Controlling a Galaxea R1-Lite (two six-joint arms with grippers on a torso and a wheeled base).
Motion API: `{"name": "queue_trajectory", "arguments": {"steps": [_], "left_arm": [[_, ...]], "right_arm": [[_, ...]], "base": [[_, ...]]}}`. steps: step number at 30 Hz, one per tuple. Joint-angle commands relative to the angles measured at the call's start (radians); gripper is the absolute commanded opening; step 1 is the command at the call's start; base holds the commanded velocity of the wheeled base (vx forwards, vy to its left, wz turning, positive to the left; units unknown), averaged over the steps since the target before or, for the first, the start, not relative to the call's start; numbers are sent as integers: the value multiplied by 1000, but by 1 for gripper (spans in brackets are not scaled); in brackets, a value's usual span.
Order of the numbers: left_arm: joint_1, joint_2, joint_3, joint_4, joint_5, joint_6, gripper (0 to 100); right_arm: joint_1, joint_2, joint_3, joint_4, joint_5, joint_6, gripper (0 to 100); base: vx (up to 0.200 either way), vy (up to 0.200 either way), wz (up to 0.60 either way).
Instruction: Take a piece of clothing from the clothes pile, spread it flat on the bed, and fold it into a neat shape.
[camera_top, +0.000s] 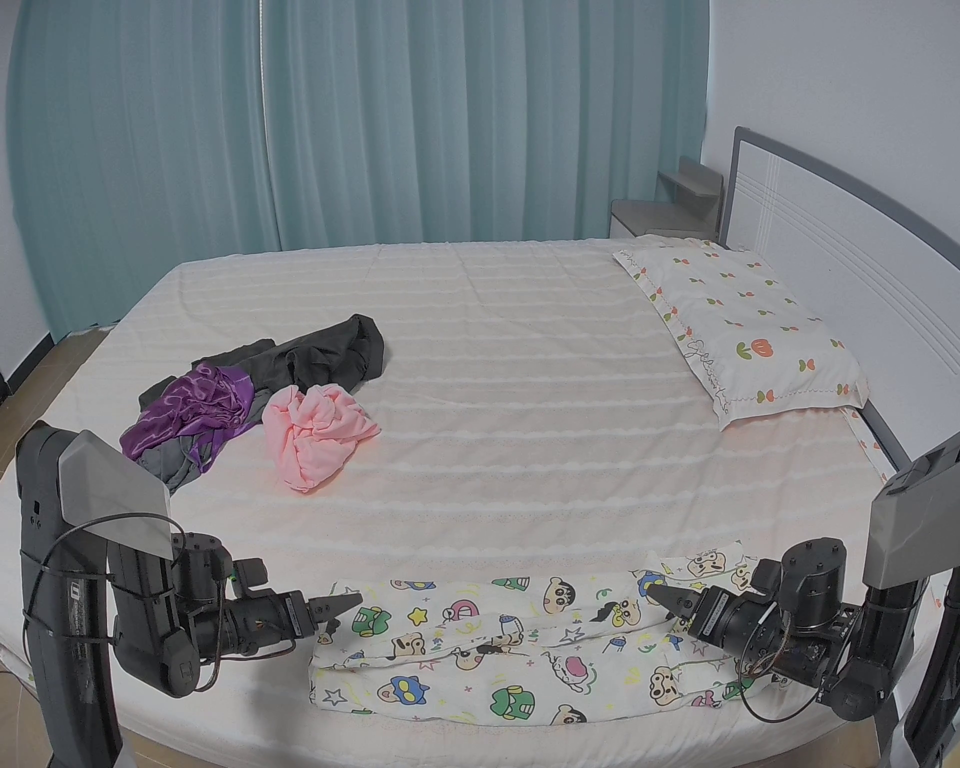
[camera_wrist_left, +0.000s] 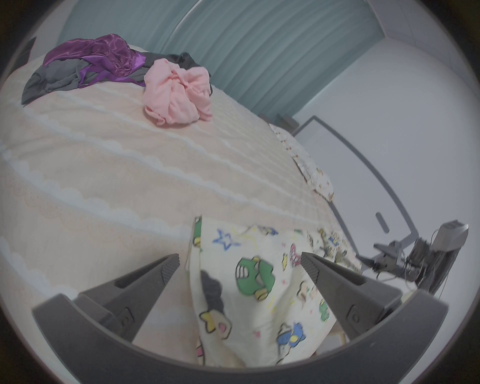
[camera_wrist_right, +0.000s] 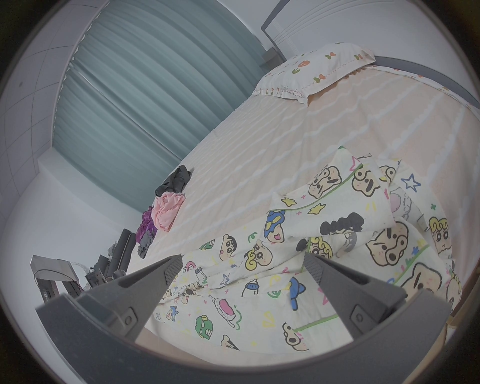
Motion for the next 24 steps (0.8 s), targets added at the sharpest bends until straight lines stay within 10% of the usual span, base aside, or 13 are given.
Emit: {"name": "queue_trajectory", "arguments": {"steps": [1, 12, 13, 24], "left_arm": [[3, 10, 18, 16, 1, 22, 100], [-17, 9, 14, 18, 1, 22, 100], [-18, 9, 12, 19, 1, 22, 0], [-18, 10, -6, 27, 2, 22, 0]], "right_arm": [[6, 4, 2, -18, 0, 0, 100], [7, 23, -1, -18, -2, -10, 100], [7, 23, 0, -18, -2, -10, 100], [7, 22, -1, -18, -2, -10, 100]], "base": [[0, 0, 0], [0, 0, 0], [0, 0, 0], [0, 0, 0]]}}
